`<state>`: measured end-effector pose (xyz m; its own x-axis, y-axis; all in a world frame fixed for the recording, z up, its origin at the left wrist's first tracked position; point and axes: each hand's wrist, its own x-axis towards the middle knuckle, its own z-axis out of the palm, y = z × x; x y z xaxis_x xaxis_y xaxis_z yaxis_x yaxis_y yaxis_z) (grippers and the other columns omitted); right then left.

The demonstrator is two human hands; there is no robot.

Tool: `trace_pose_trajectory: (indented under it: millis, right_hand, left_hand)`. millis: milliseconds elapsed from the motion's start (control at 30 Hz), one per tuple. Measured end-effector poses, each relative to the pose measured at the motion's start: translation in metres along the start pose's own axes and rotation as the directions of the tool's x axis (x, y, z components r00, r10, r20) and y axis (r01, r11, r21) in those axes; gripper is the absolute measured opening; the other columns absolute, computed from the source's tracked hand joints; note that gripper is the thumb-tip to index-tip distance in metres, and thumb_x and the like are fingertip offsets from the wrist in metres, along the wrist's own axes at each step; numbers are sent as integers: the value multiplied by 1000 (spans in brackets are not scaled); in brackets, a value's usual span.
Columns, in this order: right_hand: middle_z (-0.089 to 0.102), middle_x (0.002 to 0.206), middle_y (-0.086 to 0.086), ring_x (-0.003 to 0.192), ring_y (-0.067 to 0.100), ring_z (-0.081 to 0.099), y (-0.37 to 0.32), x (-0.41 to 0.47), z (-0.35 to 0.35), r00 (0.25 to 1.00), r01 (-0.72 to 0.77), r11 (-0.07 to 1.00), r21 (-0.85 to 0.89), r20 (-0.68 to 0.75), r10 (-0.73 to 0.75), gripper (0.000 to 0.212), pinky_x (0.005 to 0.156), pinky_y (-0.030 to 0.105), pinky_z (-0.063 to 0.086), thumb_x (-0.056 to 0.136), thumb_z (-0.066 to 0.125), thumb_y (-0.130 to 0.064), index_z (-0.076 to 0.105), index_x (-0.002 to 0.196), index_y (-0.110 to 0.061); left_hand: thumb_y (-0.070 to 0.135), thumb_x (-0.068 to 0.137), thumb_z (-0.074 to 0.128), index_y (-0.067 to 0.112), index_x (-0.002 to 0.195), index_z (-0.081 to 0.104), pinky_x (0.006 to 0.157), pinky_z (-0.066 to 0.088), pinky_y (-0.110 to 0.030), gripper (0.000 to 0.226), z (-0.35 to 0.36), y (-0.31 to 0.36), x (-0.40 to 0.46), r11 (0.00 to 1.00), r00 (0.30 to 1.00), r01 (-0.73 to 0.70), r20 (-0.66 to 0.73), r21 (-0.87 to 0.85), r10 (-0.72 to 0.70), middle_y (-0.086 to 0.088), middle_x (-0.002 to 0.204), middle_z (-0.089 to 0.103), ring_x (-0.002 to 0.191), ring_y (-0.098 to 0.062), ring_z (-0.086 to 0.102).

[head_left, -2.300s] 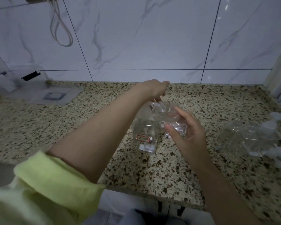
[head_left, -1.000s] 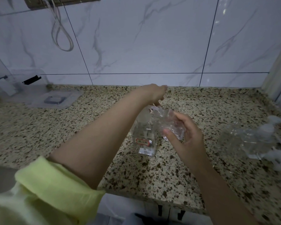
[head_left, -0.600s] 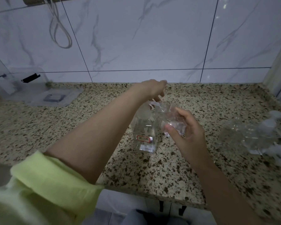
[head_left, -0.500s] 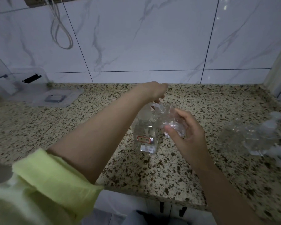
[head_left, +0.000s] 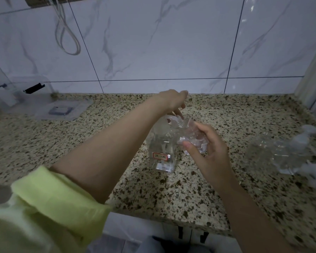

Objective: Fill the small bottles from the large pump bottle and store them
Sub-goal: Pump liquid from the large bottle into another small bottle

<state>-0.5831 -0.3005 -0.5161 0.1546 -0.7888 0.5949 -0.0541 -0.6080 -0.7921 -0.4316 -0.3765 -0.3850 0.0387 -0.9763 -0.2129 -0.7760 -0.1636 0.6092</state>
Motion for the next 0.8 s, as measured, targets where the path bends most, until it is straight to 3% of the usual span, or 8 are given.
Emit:
trace_pose_trajectory:
  millis: [100, 200, 333, 467, 567, 633, 733, 800]
  right_hand:
    - [65, 123, -4, 118, 21, 63, 1, 0, 0, 1000, 1, 1000, 1, 8, -1, 49, 100, 51, 53, 90, 76, -32, 58, 135, -25]
    - [66, 123, -4, 118, 18, 63, -2, 0, 0, 1000, -18, 999, 30, 3, 17, 50, 101, 49, 53, 88, 77, -28, 59, 134, -21]
    - [67, 124, -5, 117, 15, 64, -2, 0, -2, 1000, 10, 1000, -5, 3, -10, 49, 99, 45, 55, 88, 77, -28, 59, 133, -23]
    - [67, 123, -4, 116, 19, 64, 0, 0, -2, 1000, -5, 1000, -5, -11, 5, 49, 98, 49, 55, 88, 75, -31, 61, 134, -20]
    - [66, 124, -6, 116, 17, 63, 1, -1, -1, 1000, 18, 999, -37, -19, -19, 48, 98, 48, 55, 89, 74, -36, 60, 134, -24]
    - [67, 123, -8, 116, 15, 64, -3, -1, 0, 1000, 12, 1000, -12, -28, -12, 48, 98, 46, 55, 88, 74, -40, 59, 132, -32]
    - [67, 122, -7, 115, 14, 65, -3, -1, 1, 999, 45, 998, -39, -20, -46, 47, 97, 43, 56, 88, 76, -34, 58, 132, -28]
    - [67, 121, -6, 113, 15, 65, -4, -1, 1, 998, 45, 998, -34, -38, -46, 48, 97, 42, 56, 86, 76, -31, 59, 131, -27]
  left_hand:
    - [50, 106, 18, 16, 116, 68, 92, 45, -35, 61, -1, 3, -1, 1000, 1000, 12, 7, 17, -12, -4, 95, 76, 103, -25, 64]
    - [48, 106, 19, 13, 118, 66, 78, 44, -30, 60, -1, 3, -2, 1000, 1000, 12, -5, 9, -12, -6, 95, 76, 101, -24, 66]
    - [49, 106, 18, 14, 118, 67, 97, 43, -36, 62, -1, 5, -4, 999, 1000, 25, -2, 44, -25, -4, 96, 76, 104, -24, 62]
    - [50, 106, 16, 11, 121, 64, 68, 41, -27, 63, -2, 4, -3, 1000, 1000, 20, -13, -16, -20, -6, 93, 76, 95, -20, 66]
    - [51, 105, 17, 11, 124, 62, 77, 43, -31, 64, -2, 4, -2, 998, 999, 47, 19, -41, -46, -3, 87, 76, 101, -25, 66]
    - [50, 106, 18, 12, 126, 58, 74, 45, -30, 59, -3, 3, -4, 994, 999, 40, -4, -102, -40, -6, 89, 76, 99, -26, 68]
    - [49, 105, 18, 11, 128, 58, 94, 47, -34, 60, 0, 5, -4, 994, 999, 34, -2, -104, -34, -4, 86, 76, 98, -24, 68]
    - [49, 105, 18, 11, 125, 60, 87, 48, -32, 60, 0, 5, -4, 997, 999, 29, -16, -78, -30, -4, 87, 77, 97, -23, 68]
